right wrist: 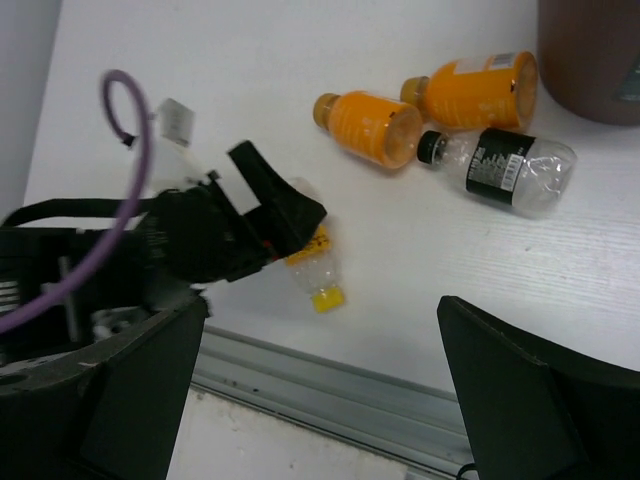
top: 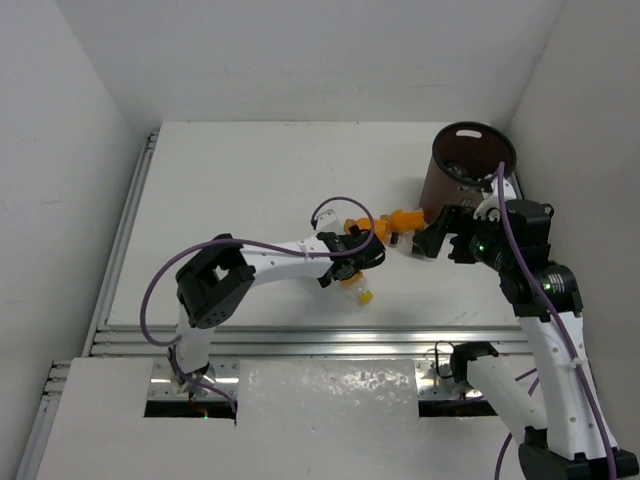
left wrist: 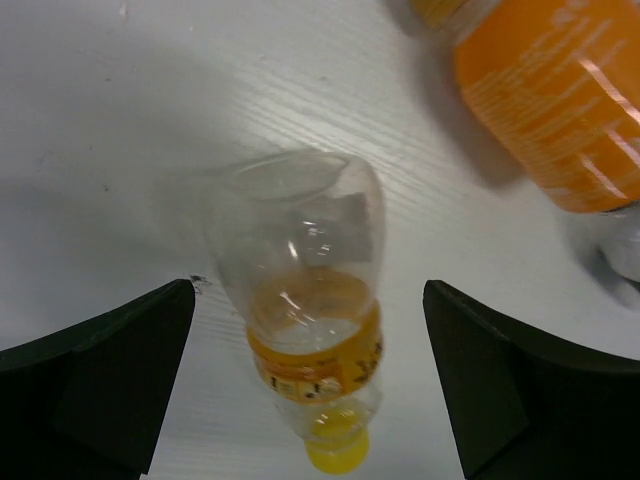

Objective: Put the plastic bottles in the bin

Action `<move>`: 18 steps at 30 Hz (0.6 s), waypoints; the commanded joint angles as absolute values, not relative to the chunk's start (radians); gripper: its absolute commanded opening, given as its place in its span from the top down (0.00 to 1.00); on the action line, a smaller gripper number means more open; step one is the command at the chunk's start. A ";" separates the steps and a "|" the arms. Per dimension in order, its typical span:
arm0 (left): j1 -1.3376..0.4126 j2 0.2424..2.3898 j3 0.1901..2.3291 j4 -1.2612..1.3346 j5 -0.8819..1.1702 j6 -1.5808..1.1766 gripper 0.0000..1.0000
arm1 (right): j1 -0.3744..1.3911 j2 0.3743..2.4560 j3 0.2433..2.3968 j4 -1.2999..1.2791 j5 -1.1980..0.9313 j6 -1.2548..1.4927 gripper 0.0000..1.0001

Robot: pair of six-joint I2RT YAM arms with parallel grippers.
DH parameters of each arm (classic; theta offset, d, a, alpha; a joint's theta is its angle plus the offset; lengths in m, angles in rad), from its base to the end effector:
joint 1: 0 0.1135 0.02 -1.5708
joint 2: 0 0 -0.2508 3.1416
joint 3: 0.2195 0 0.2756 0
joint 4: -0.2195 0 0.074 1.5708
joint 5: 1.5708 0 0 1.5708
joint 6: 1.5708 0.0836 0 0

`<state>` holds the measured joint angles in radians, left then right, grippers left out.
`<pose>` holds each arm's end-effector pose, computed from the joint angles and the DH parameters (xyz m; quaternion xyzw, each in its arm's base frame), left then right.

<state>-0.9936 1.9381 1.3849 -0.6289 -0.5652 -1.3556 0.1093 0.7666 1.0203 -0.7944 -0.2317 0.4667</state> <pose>0.2696 -0.3319 0.1235 -0.2226 0.9172 -0.0655 0.3240 0.2145 0.0428 0.3331 0.0976 0.8608 0.2354 0.4406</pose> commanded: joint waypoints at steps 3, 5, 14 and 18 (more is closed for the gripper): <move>-0.970 2.022 1.419 -0.652 -0.560 -1.353 0.16 | 0.118 0.768 1.058 -0.756 -0.305 0.462 0.01; -0.959 2.039 1.407 -0.641 -0.548 -1.344 0.54 | 0.117 0.772 1.043 -0.753 -0.310 0.457 0.01; -0.969 1.686 1.112 -0.427 -0.575 -1.220 1.00 | 0.133 0.745 0.744 -0.387 -0.909 0.627 0.01; -0.979 1.433 0.850 -0.140 -0.499 -1.089 1.00 | 0.326 0.736 0.634 -0.171 -0.770 0.701 0.01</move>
